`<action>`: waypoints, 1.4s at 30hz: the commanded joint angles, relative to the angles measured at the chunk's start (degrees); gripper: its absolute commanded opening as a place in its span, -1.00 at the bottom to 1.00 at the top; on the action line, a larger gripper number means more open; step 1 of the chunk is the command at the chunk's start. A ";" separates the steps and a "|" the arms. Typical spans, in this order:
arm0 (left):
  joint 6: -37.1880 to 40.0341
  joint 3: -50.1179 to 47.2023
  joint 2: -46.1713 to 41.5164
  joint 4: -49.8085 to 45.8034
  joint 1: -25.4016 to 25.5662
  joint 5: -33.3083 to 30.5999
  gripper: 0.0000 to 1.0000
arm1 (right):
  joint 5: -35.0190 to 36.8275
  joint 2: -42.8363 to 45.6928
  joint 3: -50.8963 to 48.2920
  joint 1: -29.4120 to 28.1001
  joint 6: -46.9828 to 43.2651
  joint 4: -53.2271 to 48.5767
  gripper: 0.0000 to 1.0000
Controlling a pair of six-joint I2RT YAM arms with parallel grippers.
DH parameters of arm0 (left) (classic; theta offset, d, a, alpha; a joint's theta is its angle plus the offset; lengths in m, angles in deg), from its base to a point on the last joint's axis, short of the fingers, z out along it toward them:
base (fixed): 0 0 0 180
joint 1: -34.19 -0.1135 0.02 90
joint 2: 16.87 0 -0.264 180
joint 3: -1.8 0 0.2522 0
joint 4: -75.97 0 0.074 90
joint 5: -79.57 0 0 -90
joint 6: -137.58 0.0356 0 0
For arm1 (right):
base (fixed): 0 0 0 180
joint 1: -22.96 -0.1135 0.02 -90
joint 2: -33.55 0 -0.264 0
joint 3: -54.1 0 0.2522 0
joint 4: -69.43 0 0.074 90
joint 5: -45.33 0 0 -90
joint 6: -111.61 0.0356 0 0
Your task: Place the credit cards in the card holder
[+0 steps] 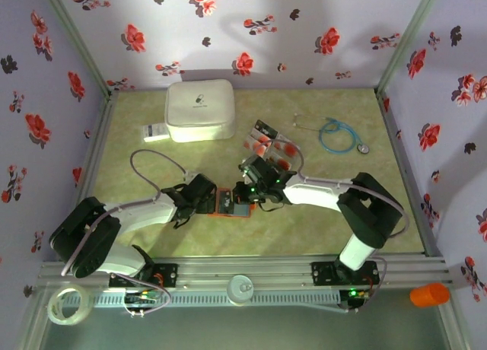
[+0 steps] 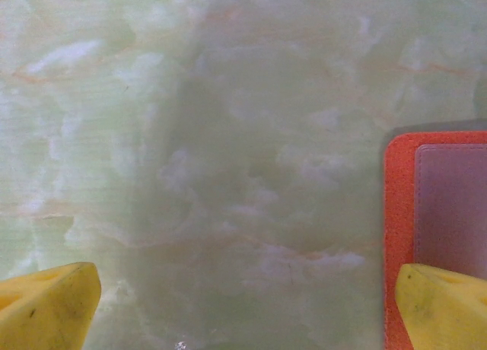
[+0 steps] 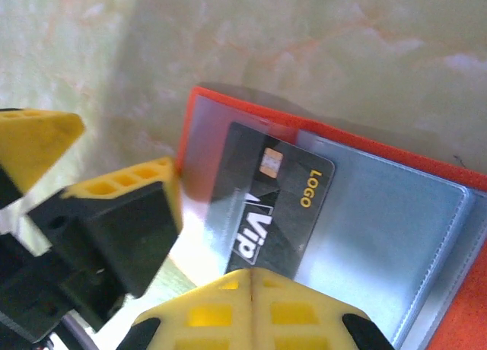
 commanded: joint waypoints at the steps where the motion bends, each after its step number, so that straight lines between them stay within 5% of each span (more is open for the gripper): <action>1: -0.27 -0.85 0.15 0.09 0.42 -1.14 1.00 | -0.51 -2.89 1.68 -0.20 -0.24 0.33 -1.00; 15: -2.75 0.26 -3.29 -1.73 -0.32 -2.84 1.00 | -2.82 -12.00 7.30 -1.58 2.49 3.30 -1.00; 42: -5.26 -2.98 -4.10 -2.07 -3.17 -0.40 1.00 | -0.72 -7.09 7.05 -2.17 1.53 -0.02 -1.00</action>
